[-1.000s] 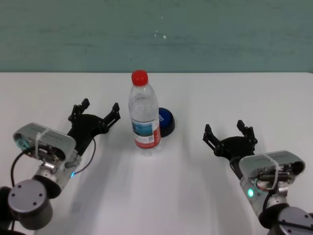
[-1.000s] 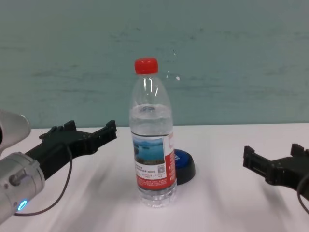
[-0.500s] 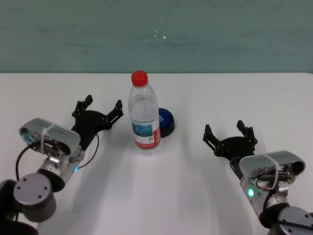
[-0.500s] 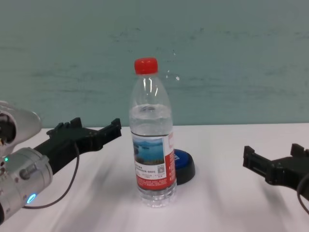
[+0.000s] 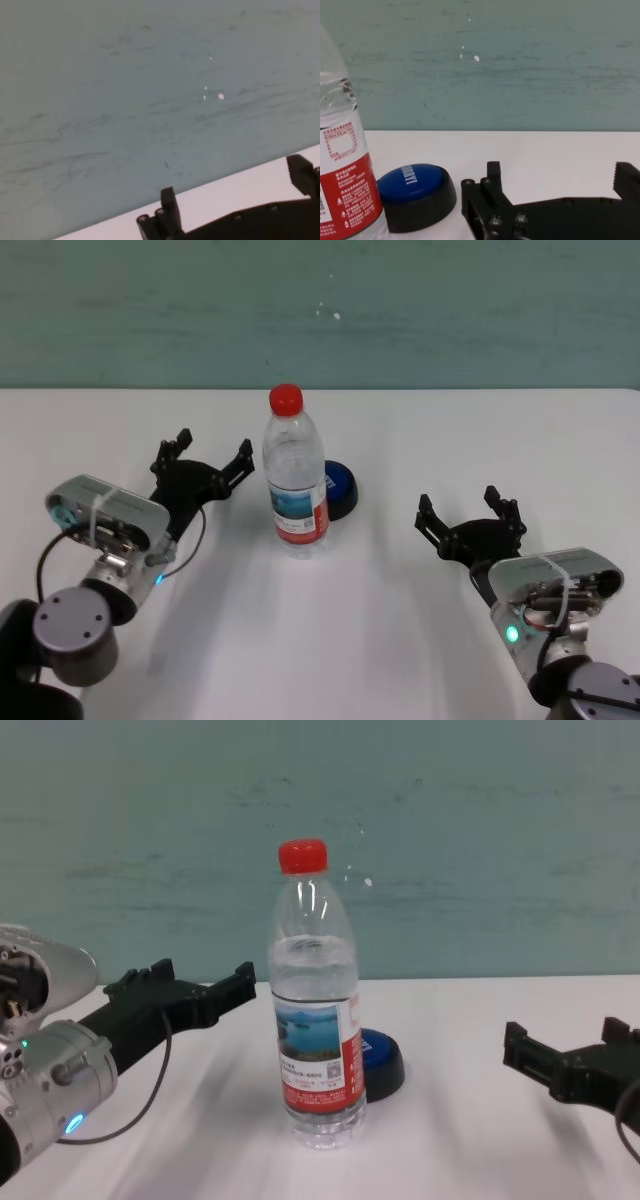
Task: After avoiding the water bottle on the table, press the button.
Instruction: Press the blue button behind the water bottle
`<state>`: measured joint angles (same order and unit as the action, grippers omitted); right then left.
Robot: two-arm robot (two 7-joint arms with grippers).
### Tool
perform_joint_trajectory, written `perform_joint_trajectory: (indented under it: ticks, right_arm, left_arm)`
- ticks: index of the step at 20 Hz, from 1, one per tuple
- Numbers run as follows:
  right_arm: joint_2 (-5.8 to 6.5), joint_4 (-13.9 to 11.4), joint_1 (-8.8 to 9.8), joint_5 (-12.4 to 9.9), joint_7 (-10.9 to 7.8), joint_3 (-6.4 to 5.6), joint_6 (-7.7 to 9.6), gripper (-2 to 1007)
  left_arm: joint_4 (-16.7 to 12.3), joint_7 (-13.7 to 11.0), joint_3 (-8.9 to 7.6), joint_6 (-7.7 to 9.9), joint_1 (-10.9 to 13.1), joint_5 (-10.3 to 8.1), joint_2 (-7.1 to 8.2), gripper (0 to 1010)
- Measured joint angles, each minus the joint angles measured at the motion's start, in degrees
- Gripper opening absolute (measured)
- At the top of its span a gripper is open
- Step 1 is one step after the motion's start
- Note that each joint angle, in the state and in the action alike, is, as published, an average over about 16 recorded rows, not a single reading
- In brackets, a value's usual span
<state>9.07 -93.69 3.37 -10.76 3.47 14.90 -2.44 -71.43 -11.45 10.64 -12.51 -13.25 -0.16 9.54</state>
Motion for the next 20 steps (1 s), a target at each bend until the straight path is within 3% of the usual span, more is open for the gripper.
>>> perform_joint_trajectory:
  ticks: [20]
  right_arm:
    - [0.0, 0.0, 0.0, 0.0, 0.0, 0.0, 0.0, 1004]
  left_arm:
    - [4.3, -0.1, 0.12, -1.47, -3.0, 0.91, -0.41, 1010]
